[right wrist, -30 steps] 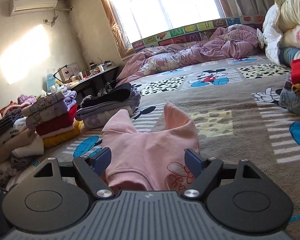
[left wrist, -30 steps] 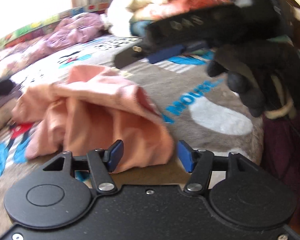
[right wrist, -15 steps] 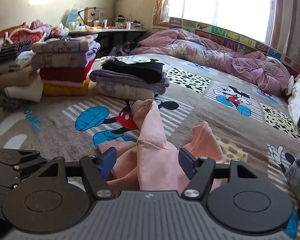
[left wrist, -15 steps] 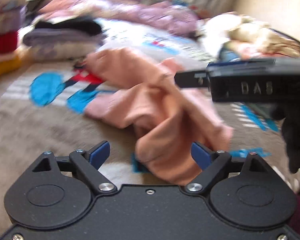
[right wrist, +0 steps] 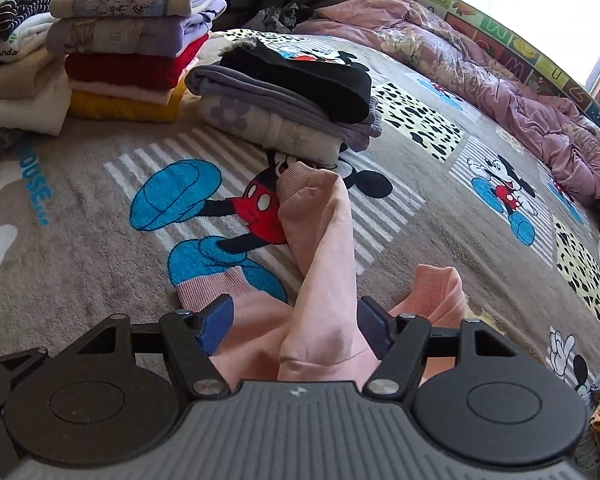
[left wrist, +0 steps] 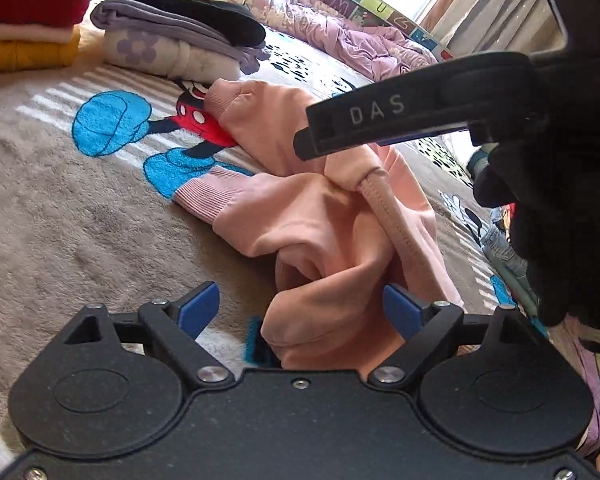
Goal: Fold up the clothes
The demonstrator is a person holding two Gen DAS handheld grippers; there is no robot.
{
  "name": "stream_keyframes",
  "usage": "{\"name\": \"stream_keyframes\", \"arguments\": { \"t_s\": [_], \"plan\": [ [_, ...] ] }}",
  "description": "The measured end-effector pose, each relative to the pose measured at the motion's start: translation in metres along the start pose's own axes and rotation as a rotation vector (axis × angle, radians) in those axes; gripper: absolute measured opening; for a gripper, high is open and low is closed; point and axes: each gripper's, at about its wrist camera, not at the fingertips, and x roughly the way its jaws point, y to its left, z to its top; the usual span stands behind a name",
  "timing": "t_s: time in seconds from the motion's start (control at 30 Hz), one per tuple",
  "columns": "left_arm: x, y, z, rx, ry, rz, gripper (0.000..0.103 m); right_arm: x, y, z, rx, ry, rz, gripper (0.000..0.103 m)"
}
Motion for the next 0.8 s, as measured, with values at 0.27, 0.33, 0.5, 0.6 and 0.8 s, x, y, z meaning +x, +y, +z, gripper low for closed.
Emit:
{"name": "stream_keyframes", "arguments": {
  "t_s": [0.27, 0.33, 0.5, 0.6, 0.8],
  "plan": [
    [0.001, 0.027, 0.008, -0.127, 0.014, -0.030, 0.090, 0.036, -0.005, 0.021, -0.006, 0.070, -0.046, 0.042],
    [0.002, 0.028, 0.009, -0.130, 0.019, -0.037, 0.090, 0.043, -0.006, 0.022, -0.007, 0.087, -0.059, 0.031],
    [0.002, 0.027, 0.007, -0.122, 0.025, -0.035, 0.090, 0.040, -0.020, 0.020, 0.042, 0.070, -0.043, 0.008],
    [0.002, 0.027, 0.006, -0.122, 0.022, -0.029, 0.090, 0.030, -0.032, 0.017, 0.093, 0.037, -0.035, 0.006],
    [0.002, 0.024, 0.005, -0.099, 0.007, -0.019, 0.090, 0.002, -0.073, 0.000, 0.269, -0.029, -0.019, 0.006]
  ]
}}
